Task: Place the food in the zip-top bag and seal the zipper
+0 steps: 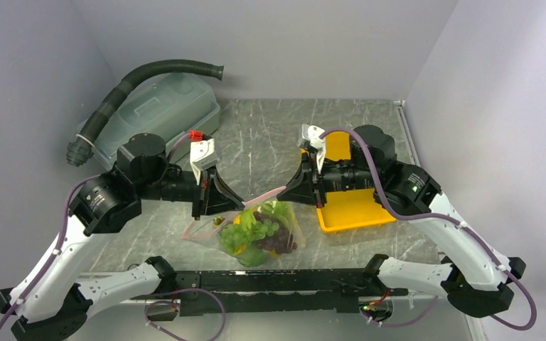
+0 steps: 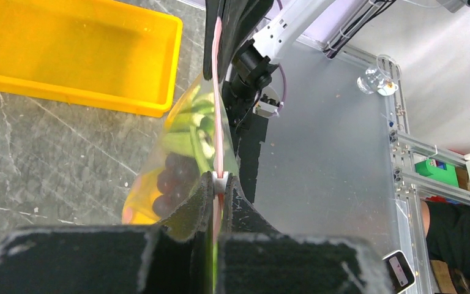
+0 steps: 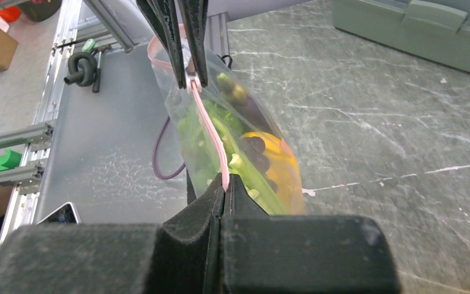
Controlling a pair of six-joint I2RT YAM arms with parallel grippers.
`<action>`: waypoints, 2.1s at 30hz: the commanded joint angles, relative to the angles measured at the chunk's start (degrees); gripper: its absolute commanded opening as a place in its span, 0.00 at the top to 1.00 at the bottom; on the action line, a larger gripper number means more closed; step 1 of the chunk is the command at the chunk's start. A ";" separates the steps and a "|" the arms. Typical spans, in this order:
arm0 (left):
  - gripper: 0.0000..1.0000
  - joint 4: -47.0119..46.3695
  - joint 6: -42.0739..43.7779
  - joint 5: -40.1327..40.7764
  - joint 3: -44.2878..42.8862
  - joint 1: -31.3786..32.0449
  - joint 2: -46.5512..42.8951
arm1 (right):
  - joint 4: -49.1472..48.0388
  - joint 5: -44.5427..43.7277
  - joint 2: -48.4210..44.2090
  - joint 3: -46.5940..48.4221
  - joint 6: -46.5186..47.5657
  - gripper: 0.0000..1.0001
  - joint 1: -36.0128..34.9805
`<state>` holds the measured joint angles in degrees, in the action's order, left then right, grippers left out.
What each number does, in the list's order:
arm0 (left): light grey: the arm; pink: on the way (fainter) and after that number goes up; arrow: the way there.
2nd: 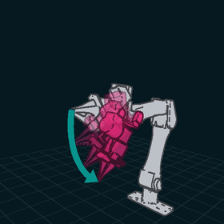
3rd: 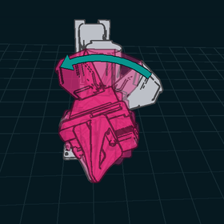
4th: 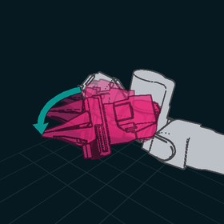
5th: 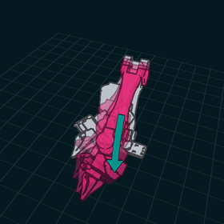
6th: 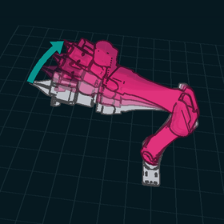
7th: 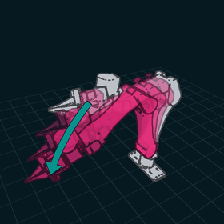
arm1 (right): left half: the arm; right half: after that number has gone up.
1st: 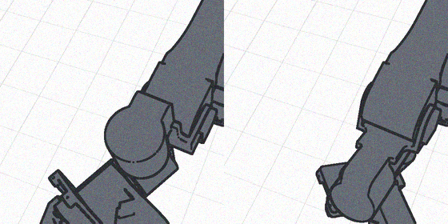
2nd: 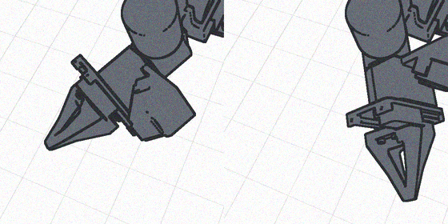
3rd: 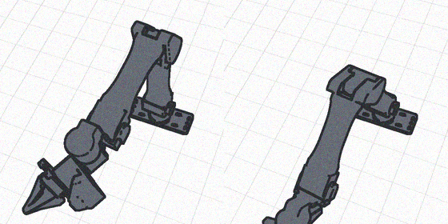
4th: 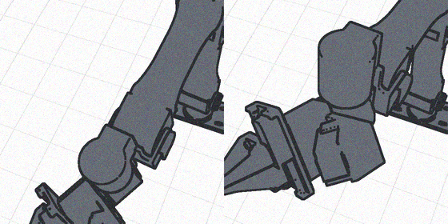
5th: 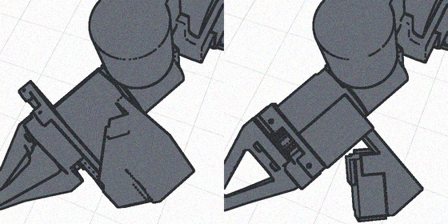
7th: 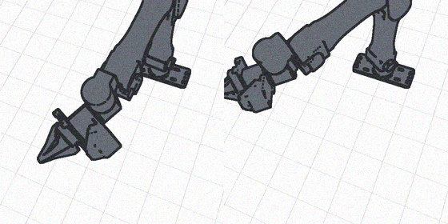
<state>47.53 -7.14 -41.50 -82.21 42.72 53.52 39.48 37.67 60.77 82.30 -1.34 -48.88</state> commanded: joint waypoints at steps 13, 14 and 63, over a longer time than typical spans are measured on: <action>1.00 5.46 -0.63 4.28 -0.96 -0.09 -5.53 | -1.78 -12.81 -7.32 -0.65 -3.86 1.00 2.92; 1.00 5.94 -0.70 4.84 -0.81 -0.10 -5.81 | -2.02 -13.61 -7.64 -0.65 -4.11 1.00 2.87; 0.43 15.79 -1.86 19.99 -3.35 -0.11 -11.90 | -2.34 -24.07 -10.87 1.37 -5.06 1.00 3.00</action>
<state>63.44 -9.78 -23.88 -82.50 42.68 40.62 41.91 13.10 50.94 79.99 -7.90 -46.30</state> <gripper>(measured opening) 0.488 0.010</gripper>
